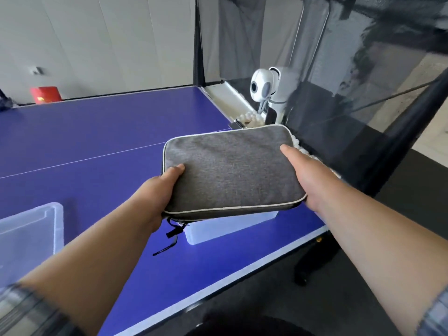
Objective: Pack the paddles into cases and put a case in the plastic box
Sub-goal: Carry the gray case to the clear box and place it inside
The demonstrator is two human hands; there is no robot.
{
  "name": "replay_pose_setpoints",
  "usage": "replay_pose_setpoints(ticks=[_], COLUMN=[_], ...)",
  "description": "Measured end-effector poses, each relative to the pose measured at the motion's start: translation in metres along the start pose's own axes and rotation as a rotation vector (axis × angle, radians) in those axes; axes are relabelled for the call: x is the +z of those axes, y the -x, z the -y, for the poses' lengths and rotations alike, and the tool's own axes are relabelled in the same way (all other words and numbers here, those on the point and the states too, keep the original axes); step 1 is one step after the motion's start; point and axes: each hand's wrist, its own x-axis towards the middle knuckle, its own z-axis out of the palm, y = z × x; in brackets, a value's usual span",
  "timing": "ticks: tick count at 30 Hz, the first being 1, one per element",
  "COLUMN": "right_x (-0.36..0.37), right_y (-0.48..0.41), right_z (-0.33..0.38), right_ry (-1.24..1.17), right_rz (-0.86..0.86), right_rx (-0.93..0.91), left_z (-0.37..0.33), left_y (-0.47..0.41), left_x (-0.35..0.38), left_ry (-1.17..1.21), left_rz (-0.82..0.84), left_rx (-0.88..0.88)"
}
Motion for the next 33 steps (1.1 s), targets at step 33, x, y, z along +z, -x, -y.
replay_pose_setpoints(ticks=[33], right_x=[0.062], right_y=[-0.314], right_z=[-0.127], right_ry=[0.406], right_rz=[0.388], right_rx=[0.525], left_z=[0.108], left_y=[-0.21], left_x=[0.104], left_ry=[-0.031], left_rz=[-0.433], left_rx=[-0.673])
